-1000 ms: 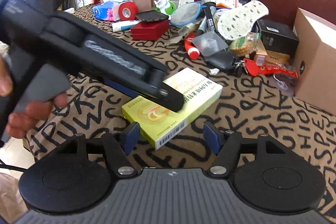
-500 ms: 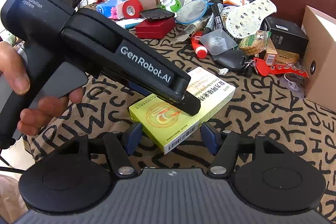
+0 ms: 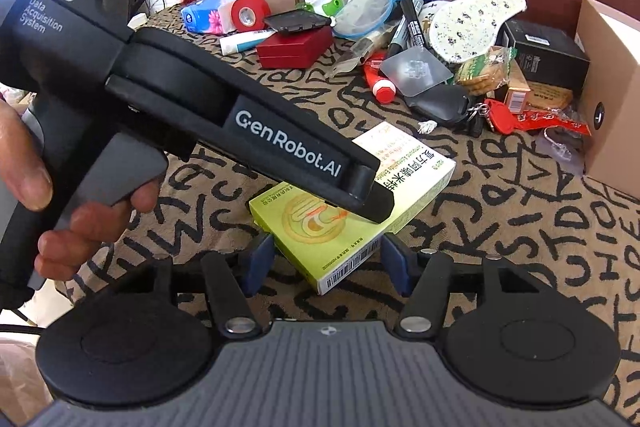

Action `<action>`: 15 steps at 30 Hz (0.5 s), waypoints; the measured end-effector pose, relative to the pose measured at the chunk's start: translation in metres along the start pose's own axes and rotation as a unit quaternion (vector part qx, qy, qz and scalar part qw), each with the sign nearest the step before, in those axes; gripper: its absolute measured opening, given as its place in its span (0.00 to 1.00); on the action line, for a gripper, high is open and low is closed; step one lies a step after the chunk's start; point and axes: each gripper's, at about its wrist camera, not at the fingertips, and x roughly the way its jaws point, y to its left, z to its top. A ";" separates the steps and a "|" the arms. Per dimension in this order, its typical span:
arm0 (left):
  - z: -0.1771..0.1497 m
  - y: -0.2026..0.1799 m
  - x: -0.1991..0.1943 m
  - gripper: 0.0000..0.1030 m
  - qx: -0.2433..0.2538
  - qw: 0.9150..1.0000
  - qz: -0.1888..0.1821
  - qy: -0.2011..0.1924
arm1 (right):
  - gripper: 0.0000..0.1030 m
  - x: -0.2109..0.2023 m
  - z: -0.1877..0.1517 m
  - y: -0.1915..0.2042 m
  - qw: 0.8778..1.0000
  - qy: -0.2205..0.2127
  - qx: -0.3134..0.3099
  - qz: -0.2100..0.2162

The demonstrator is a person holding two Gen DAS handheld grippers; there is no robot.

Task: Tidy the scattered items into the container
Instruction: 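Carry the yellow medicine box with the left tool into the cardboard box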

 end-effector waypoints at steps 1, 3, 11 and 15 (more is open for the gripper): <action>0.000 -0.001 -0.001 0.60 -0.003 1.000 -0.001 -0.001 | 0.62 -0.003 0.000 -0.001 1.000 -0.002 0.000 0.000; 0.002 -0.006 -0.004 0.59 -0.003 1.000 -0.004 -0.005 | 0.61 -0.010 0.001 -0.004 1.000 -0.010 -0.001 -0.001; 0.029 -0.047 -0.018 0.59 0.029 0.998 -0.028 -0.047 | 0.61 -0.046 0.017 -0.023 0.998 -0.058 -0.007 -0.037; 0.056 -0.074 -0.027 0.60 0.043 0.994 -0.053 -0.080 | 0.61 -0.070 0.033 -0.038 0.992 -0.097 -0.020 -0.073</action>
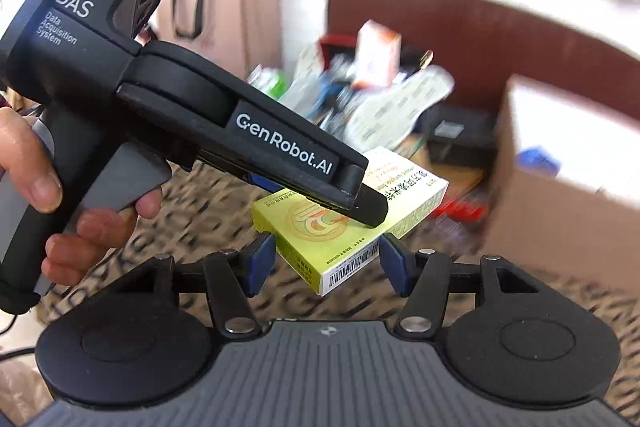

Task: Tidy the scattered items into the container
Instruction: 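Carry the yellow medicine box with the left tool into the cardboard box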

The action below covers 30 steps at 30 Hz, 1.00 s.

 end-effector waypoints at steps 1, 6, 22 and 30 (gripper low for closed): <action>0.008 -0.007 0.000 0.60 0.004 1.000 -0.007 -0.008 | 0.61 -0.005 0.004 -0.006 1.000 -0.010 -0.003 -0.009; 0.045 -0.043 0.014 0.60 0.034 0.998 -0.025 -0.041 | 0.61 -0.019 0.024 -0.037 0.997 -0.050 0.006 -0.051; 0.127 -0.096 0.131 0.68 0.074 0.994 -0.073 -0.012 | 0.61 0.013 0.041 -0.152 0.987 -0.068 0.082 -0.123; 0.140 -0.093 0.194 0.69 0.063 0.995 -0.076 0.026 | 0.61 0.041 0.030 -0.192 0.984 -0.045 0.116 -0.124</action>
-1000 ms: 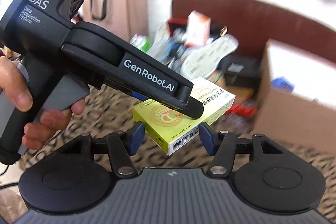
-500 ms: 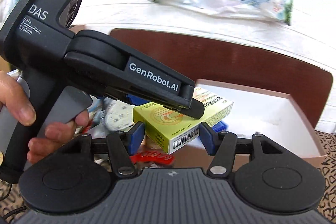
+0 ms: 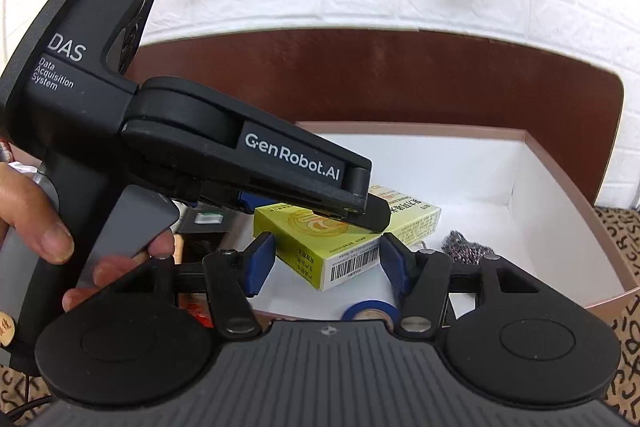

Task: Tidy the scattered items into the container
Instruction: 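Carry the yellow medicine box with the left tool into the cardboard box, then open the left tool to release the yellow box inside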

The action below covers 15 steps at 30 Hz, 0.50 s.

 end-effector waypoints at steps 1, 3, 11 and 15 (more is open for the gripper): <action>0.001 0.001 0.006 0.69 0.001 1.000 0.001 0.004 | 0.61 0.004 -0.001 -0.003 1.000 0.005 0.001 0.000; 0.002 0.002 0.014 0.71 0.010 1.000 0.012 0.003 | 0.61 0.012 -0.003 -0.009 1.000 0.011 0.004 0.005; 0.010 0.002 0.024 0.72 0.043 0.998 0.038 -0.004 | 0.61 0.031 -0.002 -0.014 1.000 0.015 0.005 0.021; 0.006 -0.001 0.021 0.87 0.051 0.998 0.023 -0.016 | 0.67 0.037 -0.003 -0.015 1.000 0.020 0.010 0.009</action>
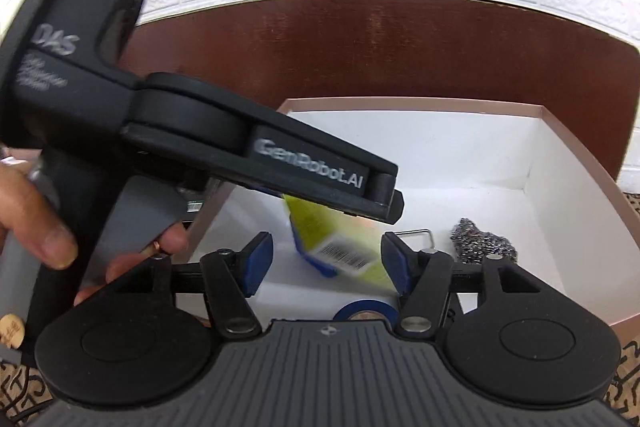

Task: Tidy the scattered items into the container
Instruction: 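Open the left tool to release the yellow box inside, then move the left tool back toward the black keys with red tag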

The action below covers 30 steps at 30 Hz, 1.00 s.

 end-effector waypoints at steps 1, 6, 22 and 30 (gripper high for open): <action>-0.001 0.001 -0.003 0.92 -0.003 1.000 -0.003 -0.003 | 0.72 -0.001 -0.001 -0.001 1.000 0.000 0.002 -0.006; -0.006 0.003 -0.015 0.98 -0.016 1.000 0.002 -0.007 | 0.90 -0.010 -0.005 -0.001 1.000 -0.012 0.006 -0.017; -0.024 -0.008 -0.060 1.00 -0.008 1.000 0.011 -0.023 | 0.99 -0.032 -0.002 0.015 0.999 -0.015 -0.015 -0.040; -0.035 -0.011 -0.090 1.00 -0.019 0.999 0.021 -0.032 | 0.99 -0.056 0.002 0.033 0.999 -0.032 -0.022 -0.037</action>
